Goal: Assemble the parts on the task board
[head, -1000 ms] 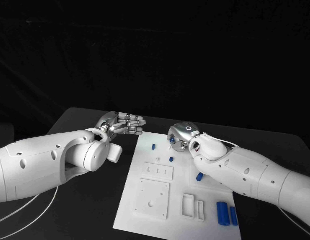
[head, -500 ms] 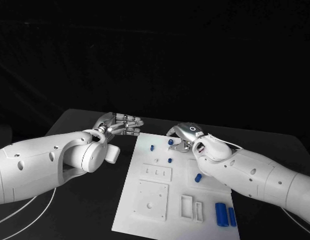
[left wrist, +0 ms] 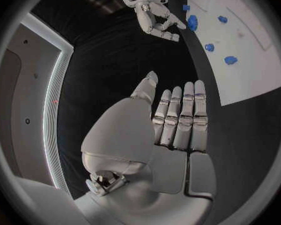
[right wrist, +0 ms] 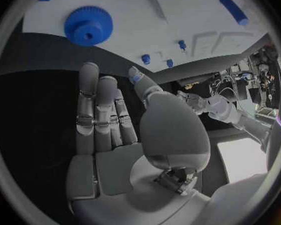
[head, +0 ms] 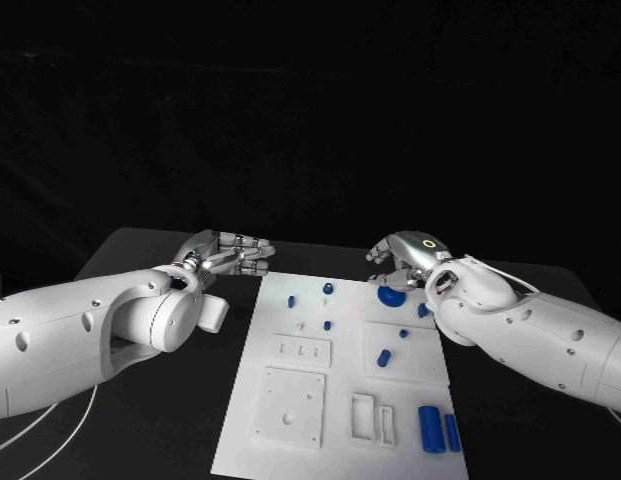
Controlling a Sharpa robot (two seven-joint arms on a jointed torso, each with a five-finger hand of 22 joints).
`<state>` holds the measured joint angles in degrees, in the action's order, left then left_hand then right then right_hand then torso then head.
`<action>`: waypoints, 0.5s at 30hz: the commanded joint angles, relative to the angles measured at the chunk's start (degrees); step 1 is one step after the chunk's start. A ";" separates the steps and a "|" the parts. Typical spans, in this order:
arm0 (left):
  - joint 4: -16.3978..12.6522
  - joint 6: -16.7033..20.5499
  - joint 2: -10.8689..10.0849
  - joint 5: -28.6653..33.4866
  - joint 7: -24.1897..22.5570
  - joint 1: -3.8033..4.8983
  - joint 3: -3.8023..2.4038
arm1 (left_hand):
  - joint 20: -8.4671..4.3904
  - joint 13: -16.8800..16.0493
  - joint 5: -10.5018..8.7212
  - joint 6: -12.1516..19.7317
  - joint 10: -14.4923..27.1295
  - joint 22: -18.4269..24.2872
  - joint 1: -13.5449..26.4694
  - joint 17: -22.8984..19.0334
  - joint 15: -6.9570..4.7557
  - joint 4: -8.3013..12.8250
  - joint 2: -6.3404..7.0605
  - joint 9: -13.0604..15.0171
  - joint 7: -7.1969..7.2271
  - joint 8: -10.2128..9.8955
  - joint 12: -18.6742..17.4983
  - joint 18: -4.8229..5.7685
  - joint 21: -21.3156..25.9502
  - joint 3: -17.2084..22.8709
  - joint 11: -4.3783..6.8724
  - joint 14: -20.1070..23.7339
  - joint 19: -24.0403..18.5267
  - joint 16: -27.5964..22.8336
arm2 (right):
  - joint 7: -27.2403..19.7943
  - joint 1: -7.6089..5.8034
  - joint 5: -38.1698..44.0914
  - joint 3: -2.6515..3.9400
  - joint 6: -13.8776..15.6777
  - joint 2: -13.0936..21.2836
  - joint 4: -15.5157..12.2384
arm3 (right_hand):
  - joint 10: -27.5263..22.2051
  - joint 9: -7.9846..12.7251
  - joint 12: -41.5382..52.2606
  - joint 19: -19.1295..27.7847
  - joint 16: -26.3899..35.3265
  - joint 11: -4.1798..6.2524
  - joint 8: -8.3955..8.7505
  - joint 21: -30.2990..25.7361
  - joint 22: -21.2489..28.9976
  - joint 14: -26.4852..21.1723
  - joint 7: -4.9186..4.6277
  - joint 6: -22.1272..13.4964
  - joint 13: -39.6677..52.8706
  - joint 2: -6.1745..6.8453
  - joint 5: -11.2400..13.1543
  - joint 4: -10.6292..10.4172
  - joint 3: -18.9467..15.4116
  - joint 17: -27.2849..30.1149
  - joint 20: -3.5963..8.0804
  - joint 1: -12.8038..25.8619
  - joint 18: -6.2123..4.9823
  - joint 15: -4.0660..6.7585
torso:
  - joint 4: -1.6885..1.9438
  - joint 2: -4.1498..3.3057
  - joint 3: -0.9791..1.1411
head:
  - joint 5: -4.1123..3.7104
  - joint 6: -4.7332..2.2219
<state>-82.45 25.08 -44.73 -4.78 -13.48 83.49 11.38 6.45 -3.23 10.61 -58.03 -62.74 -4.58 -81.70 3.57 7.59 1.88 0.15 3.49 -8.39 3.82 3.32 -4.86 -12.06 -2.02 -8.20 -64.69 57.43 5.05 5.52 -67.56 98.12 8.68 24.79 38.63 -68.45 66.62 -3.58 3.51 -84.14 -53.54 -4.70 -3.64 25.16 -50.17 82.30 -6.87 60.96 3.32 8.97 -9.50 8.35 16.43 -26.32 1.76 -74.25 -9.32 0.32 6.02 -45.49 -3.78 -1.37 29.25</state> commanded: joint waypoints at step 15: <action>0.40 -1.20 0.14 -0.23 -0.18 0.14 -0.03 | 0.14 -0.09 -0.35 0.24 0.49 0.05 0.17 0.05 -0.16 0.11 0.11 0.08 -0.23 -0.07 0.14 0.43 -0.41 -0.17 0.10 0.36 -0.48 -0.33 | -0.07 0.03 -4.30 0.92 -11.15 2.61 1.50 | 0.50 -0.02 39.38 -1.42 -2.81 5.22 0.04 9.59 -9.99 -0.81 1.29 -1.07 38.83 -0.87 -2.99 -2.96 -13.66 -8.05 4.27 -1.35 4.22 4.42 | -0.91 -0.30 0.64 | -1.23 0.03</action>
<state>-82.00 24.88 -44.72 -4.79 -13.45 83.50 11.39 6.65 -3.23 10.61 -58.03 -62.74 -4.59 -81.71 3.57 7.59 1.88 0.15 3.49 -8.39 3.82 3.32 -4.86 -12.30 -2.02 -8.20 -64.69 57.22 5.05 5.65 -67.54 94.85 9.58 17.68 41.48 -67.20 67.89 -3.58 41.25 -83.95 -56.09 0.41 -3.64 34.22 -59.63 81.75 -5.46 60.10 40.32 8.08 -12.20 5.46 2.89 -33.98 6.06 -75.34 -5.70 4.72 5.16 -45.71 -3.19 -2.48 29.22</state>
